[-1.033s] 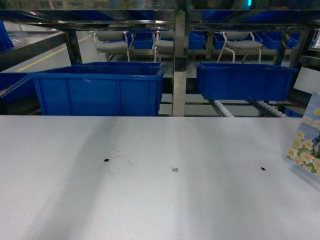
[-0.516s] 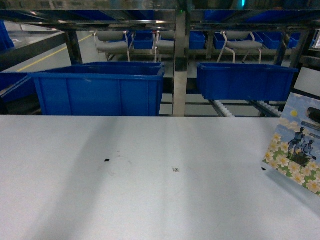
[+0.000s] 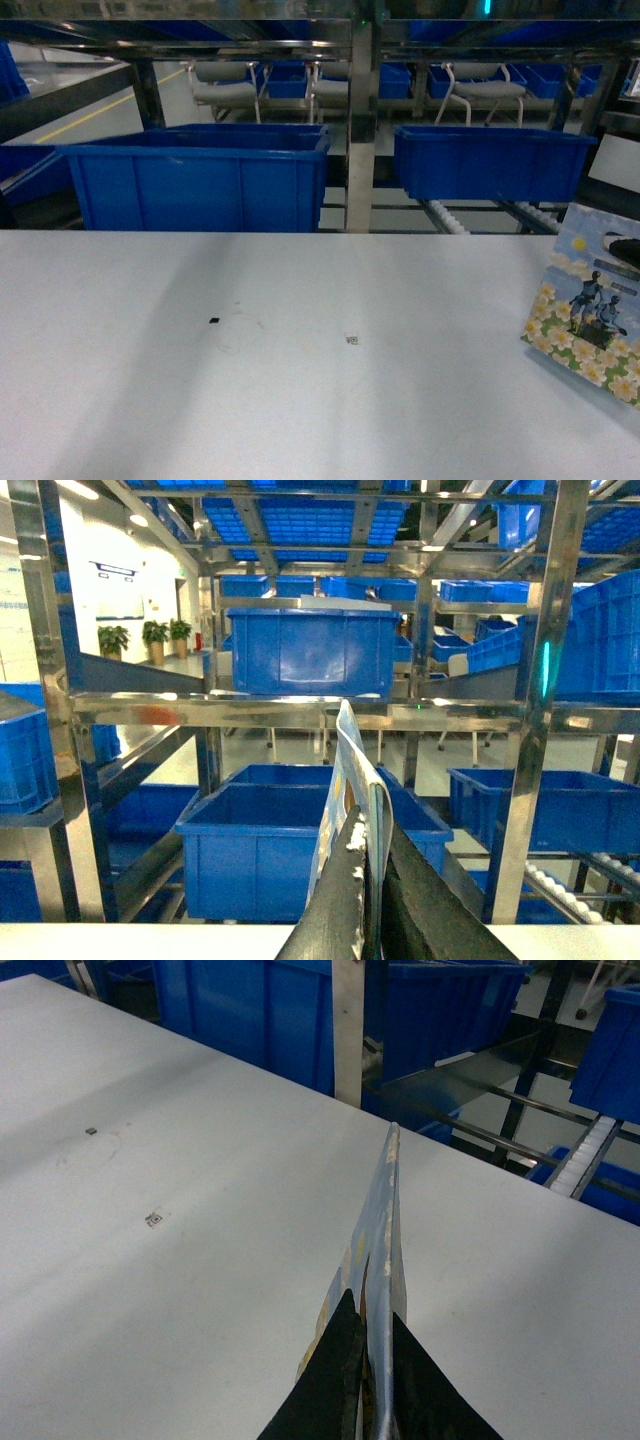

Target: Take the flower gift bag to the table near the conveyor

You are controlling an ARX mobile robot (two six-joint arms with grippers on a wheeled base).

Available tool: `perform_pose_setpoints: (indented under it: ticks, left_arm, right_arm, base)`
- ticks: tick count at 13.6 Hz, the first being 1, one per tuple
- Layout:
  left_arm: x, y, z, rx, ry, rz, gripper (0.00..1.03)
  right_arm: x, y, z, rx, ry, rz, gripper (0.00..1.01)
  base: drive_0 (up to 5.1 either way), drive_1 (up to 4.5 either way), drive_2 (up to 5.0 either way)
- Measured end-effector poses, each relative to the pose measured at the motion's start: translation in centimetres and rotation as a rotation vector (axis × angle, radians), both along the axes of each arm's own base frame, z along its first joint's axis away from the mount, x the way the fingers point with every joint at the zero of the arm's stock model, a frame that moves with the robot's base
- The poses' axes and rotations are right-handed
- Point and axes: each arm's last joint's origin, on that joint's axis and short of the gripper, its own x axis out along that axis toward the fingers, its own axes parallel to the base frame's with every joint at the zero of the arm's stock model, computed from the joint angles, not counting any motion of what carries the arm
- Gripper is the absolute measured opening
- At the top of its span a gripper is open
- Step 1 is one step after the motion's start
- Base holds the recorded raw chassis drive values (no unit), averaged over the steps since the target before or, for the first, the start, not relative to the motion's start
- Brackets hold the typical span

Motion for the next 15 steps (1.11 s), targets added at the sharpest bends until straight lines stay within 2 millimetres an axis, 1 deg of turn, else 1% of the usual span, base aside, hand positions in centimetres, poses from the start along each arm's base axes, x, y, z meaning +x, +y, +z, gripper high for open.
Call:
perform_pose_setpoints:
  ticks: [4, 6, 10, 11, 12, 13, 14, 15]
  left_arm:
    - [0.0, 0.0, 0.0, 0.0, 0.0, 0.0, 0.02]
    - [0.0, 0.0, 0.0, 0.0, 0.0, 0.0, 0.02]
    - [0.0, 0.0, 0.0, 0.0, 0.0, 0.0, 0.02]
    - [0.0, 0.0, 0.0, 0.0, 0.0, 0.0, 0.02]
    - [0.0, 0.0, 0.0, 0.0, 0.0, 0.0, 0.02]
    - [0.0, 0.0, 0.0, 0.0, 0.0, 0.0, 0.02]
    - [0.0, 0.0, 0.0, 0.0, 0.0, 0.0, 0.02]
    - [0.0, 0.0, 0.0, 0.0, 0.0, 0.0, 0.02]
  right_arm:
    - [-0.2, 0.1, -1.2, -0.014, 0.01, 0.04, 0.03]
    - [-0.3, 0.4, -1.4, -0.033, -0.01, 0.059, 0.03]
    - [-0.4, 0.7, -1.2, -0.04, -0.051, 0.05, 0.53]
    - [-0.6, 1.0, -0.9, -0.035, -0.069, 0.038, 0.68]
    - [-0.8, 1.3, -0.2, -0.033, -0.102, 0.032, 0.81]
    - [-1.0, 1.6, 1.0, -0.027, -0.134, 0.011, 0.95]
    - [-1.5, 1.9, 1.9, -0.016, -0.155, -0.01, 0.99]
    - [-2.0, 2.0, 2.5, 0.001, -0.151, -0.038, 0.98]
  base:
    - [0.0, 0.0, 0.0]
    - [0.0, 0.0, 0.0]
    - [0.0, 0.0, 0.0]
    - [0.0, 0.0, 0.0]
    - [0.0, 0.0, 0.0]
    - [0.0, 0.0, 0.0]
    - [0.0, 0.0, 0.0]
    - [0.0, 0.0, 0.0]
